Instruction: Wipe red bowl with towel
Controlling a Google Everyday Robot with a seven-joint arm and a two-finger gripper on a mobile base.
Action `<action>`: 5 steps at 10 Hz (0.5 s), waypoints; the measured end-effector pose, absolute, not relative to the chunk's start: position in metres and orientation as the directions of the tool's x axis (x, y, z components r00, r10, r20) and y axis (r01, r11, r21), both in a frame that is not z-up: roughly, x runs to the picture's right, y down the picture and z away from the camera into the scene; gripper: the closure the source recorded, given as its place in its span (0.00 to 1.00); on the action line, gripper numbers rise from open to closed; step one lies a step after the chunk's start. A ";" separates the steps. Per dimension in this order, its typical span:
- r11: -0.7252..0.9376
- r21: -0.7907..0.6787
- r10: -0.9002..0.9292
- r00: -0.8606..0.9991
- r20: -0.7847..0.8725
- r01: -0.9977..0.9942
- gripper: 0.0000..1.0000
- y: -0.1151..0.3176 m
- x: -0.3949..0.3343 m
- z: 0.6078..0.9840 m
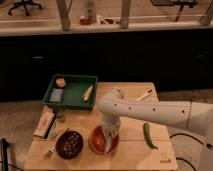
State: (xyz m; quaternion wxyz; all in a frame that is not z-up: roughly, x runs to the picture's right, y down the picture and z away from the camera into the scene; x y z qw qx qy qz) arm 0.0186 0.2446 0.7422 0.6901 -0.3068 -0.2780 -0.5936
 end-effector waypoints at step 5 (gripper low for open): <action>0.059 -0.045 -0.661 0.073 0.747 0.997 1.00 0.243 -0.006 0.731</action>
